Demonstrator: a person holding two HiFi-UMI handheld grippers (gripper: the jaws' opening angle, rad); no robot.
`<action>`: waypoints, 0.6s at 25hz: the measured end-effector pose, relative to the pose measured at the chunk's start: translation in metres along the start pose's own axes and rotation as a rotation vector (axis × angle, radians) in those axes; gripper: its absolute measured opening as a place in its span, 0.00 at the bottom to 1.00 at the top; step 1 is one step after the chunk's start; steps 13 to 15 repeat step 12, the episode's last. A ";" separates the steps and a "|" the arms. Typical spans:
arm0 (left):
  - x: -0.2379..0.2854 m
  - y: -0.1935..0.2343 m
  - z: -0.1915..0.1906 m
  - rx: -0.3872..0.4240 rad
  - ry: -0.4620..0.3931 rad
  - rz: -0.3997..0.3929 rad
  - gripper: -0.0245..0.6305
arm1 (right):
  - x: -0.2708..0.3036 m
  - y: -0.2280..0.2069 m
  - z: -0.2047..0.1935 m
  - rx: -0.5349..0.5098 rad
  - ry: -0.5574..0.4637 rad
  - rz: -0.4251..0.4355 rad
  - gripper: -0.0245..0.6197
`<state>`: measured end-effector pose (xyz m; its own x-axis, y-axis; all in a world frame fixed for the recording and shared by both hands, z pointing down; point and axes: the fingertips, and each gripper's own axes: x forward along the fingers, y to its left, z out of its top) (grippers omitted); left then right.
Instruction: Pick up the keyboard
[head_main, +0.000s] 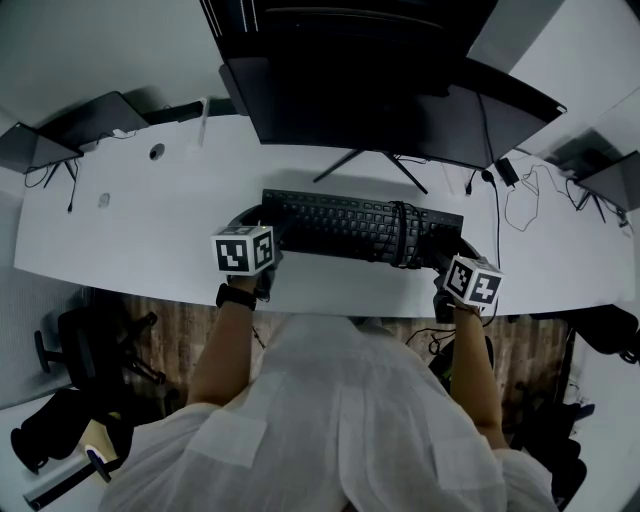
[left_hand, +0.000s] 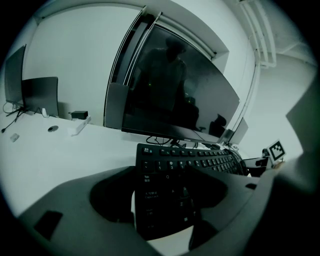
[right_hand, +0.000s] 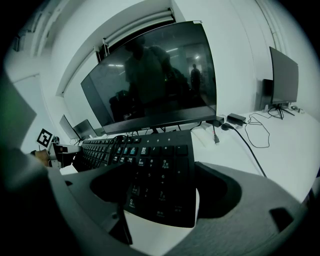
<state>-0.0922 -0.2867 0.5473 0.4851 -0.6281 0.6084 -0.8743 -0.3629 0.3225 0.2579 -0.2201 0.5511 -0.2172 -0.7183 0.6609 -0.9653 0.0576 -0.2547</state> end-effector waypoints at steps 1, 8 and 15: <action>0.000 0.000 0.000 -0.001 -0.001 0.000 0.47 | 0.000 0.000 0.000 -0.001 -0.001 0.000 0.65; -0.001 -0.002 0.000 -0.007 -0.004 0.001 0.47 | -0.002 -0.001 0.001 -0.002 -0.001 -0.002 0.65; -0.002 -0.003 -0.001 -0.006 -0.007 -0.003 0.47 | -0.004 -0.001 -0.002 0.003 0.001 0.000 0.65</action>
